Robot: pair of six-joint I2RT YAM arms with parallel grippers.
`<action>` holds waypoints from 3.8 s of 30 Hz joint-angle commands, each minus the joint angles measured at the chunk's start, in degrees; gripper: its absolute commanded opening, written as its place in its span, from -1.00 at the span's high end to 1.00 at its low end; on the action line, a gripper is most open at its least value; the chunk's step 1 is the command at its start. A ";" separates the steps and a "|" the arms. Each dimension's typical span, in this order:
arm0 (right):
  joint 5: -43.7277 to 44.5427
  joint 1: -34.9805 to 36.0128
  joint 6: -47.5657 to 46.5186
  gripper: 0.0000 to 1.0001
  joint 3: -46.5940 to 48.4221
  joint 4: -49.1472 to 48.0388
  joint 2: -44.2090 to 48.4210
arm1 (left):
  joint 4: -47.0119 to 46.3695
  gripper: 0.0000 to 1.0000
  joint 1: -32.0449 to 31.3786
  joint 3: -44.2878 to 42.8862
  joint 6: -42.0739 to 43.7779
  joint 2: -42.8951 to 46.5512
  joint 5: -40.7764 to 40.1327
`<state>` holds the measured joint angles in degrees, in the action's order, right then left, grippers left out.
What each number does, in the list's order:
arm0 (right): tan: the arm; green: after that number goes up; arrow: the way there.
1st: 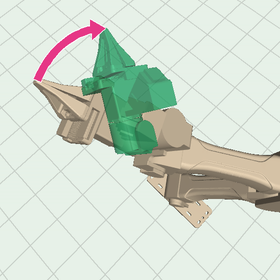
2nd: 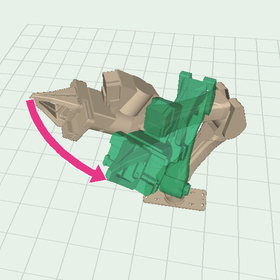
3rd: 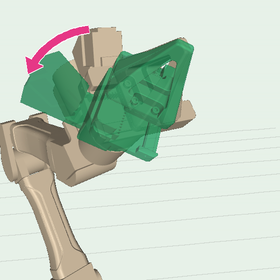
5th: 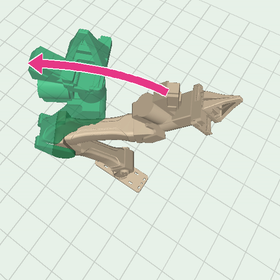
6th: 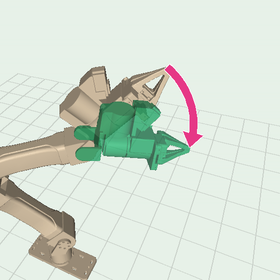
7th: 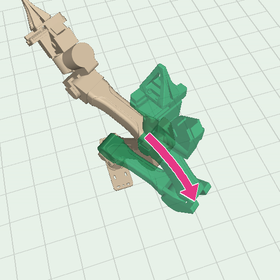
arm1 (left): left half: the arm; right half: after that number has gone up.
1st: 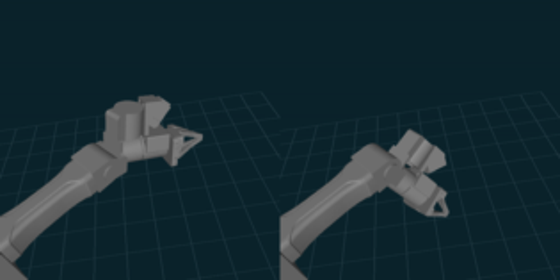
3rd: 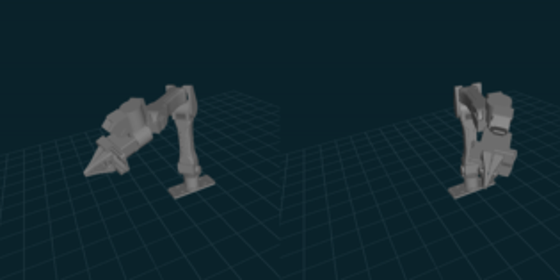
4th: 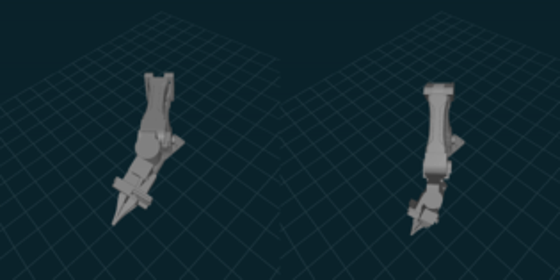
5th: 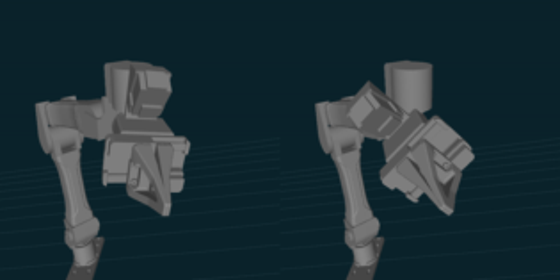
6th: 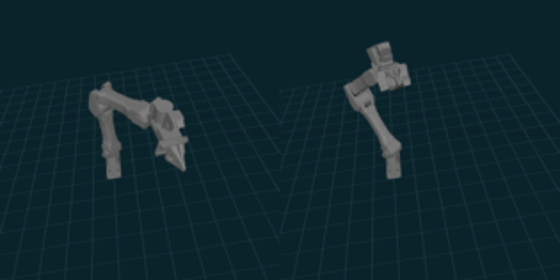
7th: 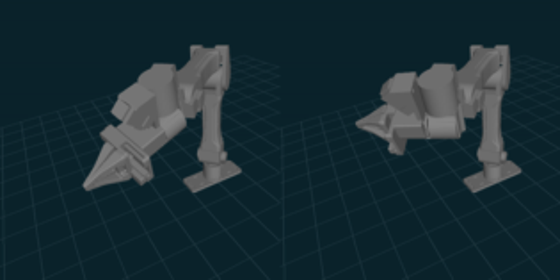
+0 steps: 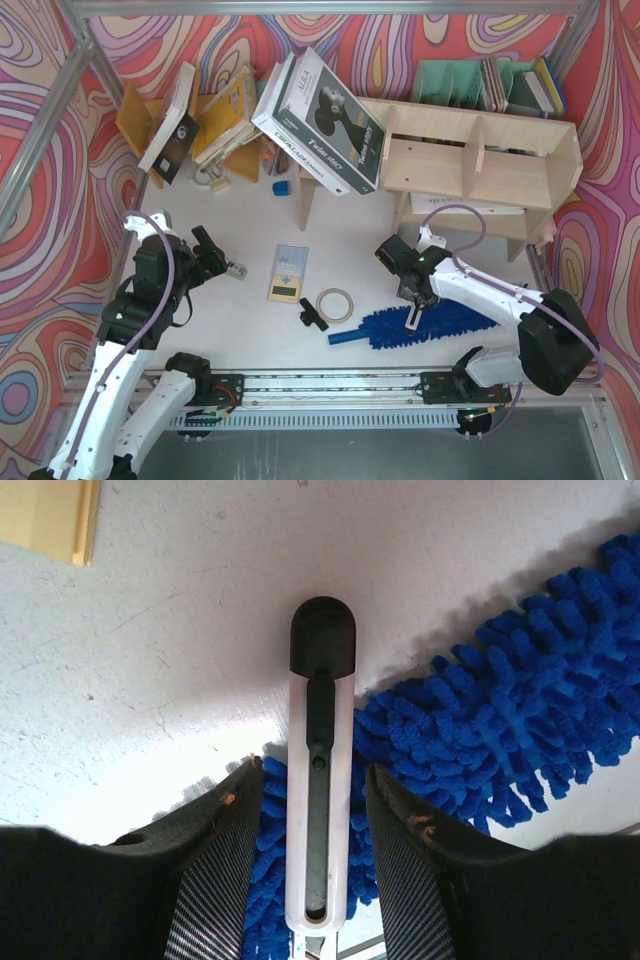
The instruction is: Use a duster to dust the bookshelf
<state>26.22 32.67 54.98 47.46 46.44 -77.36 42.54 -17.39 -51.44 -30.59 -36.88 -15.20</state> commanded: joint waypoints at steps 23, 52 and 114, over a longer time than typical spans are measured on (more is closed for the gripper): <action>-0.74 -0.56 -0.48 0.17 -3.95 -6.00 -5.65 | 0.97 -0.97 -0.19 -0.66 0.44 -0.34 0.44; -4.72 1.60 -0.07 0.52 4.24 -9.49 -1.11 | 0.96 -0.97 -0.19 -0.60 0.38 -0.13 0.39; 10.67 19.39 32.90 -0.28 2.22 6.95 4.97 | 0.82 -0.96 -0.39 -0.67 0.27 -3.38 2.63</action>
<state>35.05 51.75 79.92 53.25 47.97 -75.50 42.54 -17.39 -51.44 -30.59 -39.86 -13.26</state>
